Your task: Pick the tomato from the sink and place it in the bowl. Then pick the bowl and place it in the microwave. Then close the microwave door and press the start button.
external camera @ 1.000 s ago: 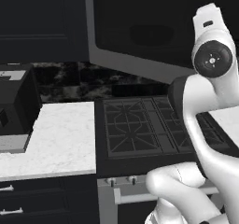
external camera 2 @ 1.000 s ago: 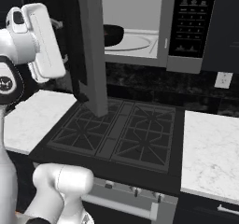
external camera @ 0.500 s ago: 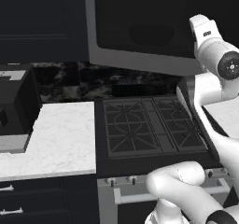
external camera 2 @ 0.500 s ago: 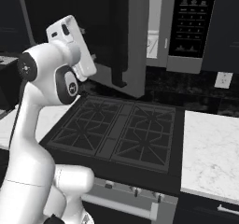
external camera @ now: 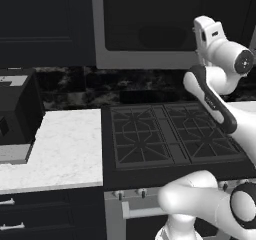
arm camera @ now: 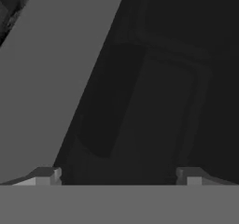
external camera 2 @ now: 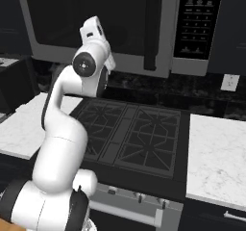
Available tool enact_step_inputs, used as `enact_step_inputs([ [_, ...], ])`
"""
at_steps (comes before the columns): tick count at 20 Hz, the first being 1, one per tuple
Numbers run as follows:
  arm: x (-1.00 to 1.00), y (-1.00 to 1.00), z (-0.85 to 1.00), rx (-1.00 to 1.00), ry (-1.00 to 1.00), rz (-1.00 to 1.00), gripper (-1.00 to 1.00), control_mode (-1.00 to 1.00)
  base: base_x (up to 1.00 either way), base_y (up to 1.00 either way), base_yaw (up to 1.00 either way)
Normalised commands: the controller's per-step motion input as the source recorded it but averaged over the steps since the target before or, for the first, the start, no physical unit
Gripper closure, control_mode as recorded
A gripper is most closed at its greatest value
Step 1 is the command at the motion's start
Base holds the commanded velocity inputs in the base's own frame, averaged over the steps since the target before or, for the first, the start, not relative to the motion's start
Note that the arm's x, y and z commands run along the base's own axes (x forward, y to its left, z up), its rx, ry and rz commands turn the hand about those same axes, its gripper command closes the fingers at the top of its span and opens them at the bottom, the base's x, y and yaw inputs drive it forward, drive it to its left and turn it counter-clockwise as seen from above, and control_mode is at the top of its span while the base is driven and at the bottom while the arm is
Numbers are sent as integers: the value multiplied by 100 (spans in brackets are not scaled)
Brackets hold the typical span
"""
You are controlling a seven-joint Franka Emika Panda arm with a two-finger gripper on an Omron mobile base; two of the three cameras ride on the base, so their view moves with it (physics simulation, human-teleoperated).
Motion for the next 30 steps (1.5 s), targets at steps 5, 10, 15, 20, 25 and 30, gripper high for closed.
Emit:
enact_step_inputs([
  [5, 86, -7, 0, 7, 4, 16, -100, -100, 0, 0, 0],
  [10, 67, -2, 0, 6, 1, 12, -100, -100, 0, 0, 0],
  [15, -11, -3, -1, 1, -2, 3, -100, -100, 0, 0, 0],
  [20, -97, -52, 0, 3, -8, 0, -100, -100, 0, 0, 0],
  [25, -100, -95, 0, 13, -5, -1, -100, -100, 0, 0, 0],
  [30, -84, -100, 0, 22, 0, -2, -100, -100, 0, 0, 0],
])
